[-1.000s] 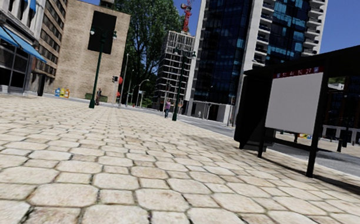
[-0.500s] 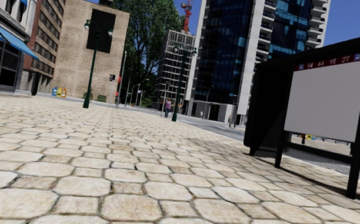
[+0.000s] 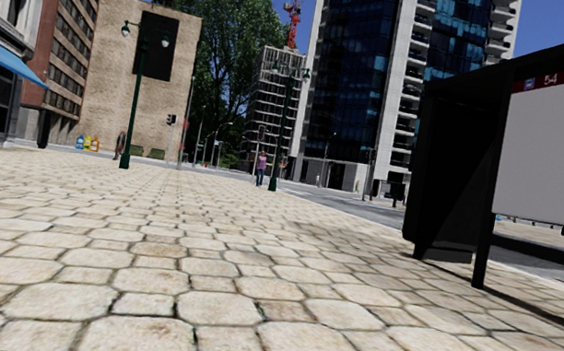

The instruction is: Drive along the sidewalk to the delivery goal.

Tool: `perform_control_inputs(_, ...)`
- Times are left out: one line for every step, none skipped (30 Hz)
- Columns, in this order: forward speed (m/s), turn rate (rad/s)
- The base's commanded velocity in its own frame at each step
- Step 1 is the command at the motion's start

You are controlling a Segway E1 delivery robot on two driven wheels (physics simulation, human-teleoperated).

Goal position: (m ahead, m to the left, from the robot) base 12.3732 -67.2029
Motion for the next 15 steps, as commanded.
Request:
perform_control_inputs(2.0, 0.0)
perform_control_inputs(2.0, 0.0)
perform_control_inputs(2.0, 0.0)
perform_control_inputs(2.0, 0.0)
perform_control_inputs(2.0, 0.0)
perform_control_inputs(2.0, 0.0)
perform_control_inputs(2.0, 0.0)
perform_control_inputs(2.0, 0.0)
perform_control_inputs(2.0, 0.0)
perform_control_inputs(2.0, 0.0)
perform_control_inputs(2.0, 0.0)
perform_control_inputs(2.0, 0.0)
perform_control_inputs(2.0, 0.0)
perform_control_inputs(2.0, 0.0)
perform_control_inputs(2.0, 0.0)
